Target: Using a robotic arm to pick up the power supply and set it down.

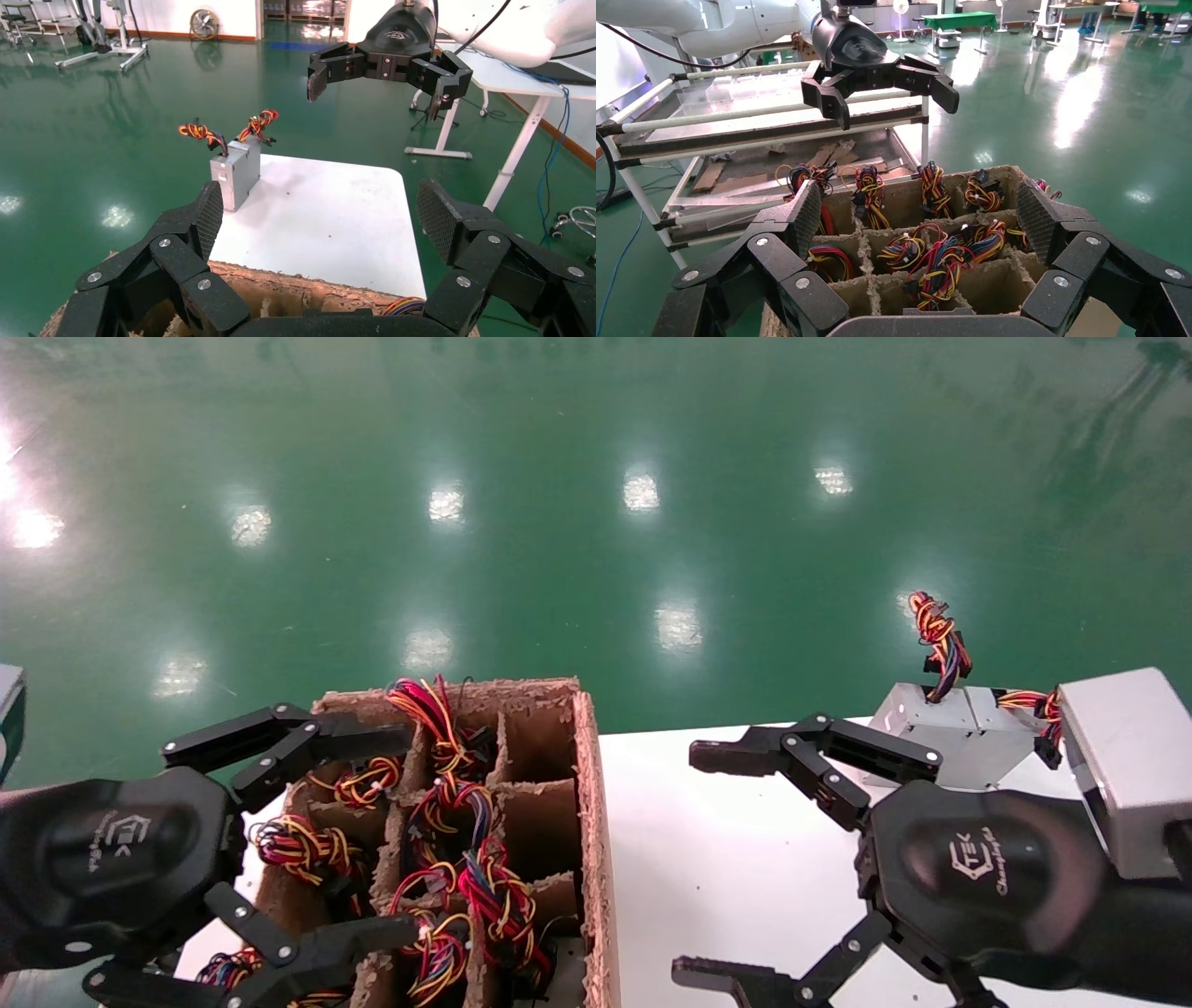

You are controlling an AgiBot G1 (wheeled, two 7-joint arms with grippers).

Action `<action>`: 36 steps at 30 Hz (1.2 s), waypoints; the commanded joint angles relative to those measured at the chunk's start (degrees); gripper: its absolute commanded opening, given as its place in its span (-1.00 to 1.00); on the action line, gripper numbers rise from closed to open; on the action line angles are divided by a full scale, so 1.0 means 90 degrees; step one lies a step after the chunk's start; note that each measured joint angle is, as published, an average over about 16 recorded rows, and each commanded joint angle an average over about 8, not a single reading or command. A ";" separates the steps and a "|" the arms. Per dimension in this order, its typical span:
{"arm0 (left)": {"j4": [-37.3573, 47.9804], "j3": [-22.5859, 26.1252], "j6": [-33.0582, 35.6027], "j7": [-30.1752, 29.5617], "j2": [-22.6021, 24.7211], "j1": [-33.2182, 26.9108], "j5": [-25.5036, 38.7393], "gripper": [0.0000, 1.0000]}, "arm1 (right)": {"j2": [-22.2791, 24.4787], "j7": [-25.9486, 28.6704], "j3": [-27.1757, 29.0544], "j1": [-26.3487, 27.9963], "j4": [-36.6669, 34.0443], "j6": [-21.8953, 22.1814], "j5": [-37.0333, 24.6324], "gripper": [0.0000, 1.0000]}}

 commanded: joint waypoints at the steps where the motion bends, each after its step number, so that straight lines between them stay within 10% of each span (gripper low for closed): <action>1: 0.0000 0.0000 0.0000 0.0000 0.0000 0.0000 0.0000 1.00 | 0.0000 0.0000 0.0000 0.0000 0.0000 0.0000 0.0000 1.00; 14: 0.0000 0.0000 0.0000 0.0000 0.0000 0.0000 0.0000 1.00 | 0.0000 0.0000 0.0000 0.0000 0.0000 0.0000 0.0000 1.00; 22: 0.0000 0.0000 0.0000 0.0000 0.0000 0.0000 0.0000 -0.96 | 0.0000 -0.0001 0.0000 0.0000 0.0000 -0.0001 0.0002 1.00; 36: 0.0000 0.0000 0.0000 0.0000 0.0000 0.0000 0.0000 -1.00 | -0.0426 0.0005 -0.0296 0.0116 -0.0051 0.0233 -0.0439 1.00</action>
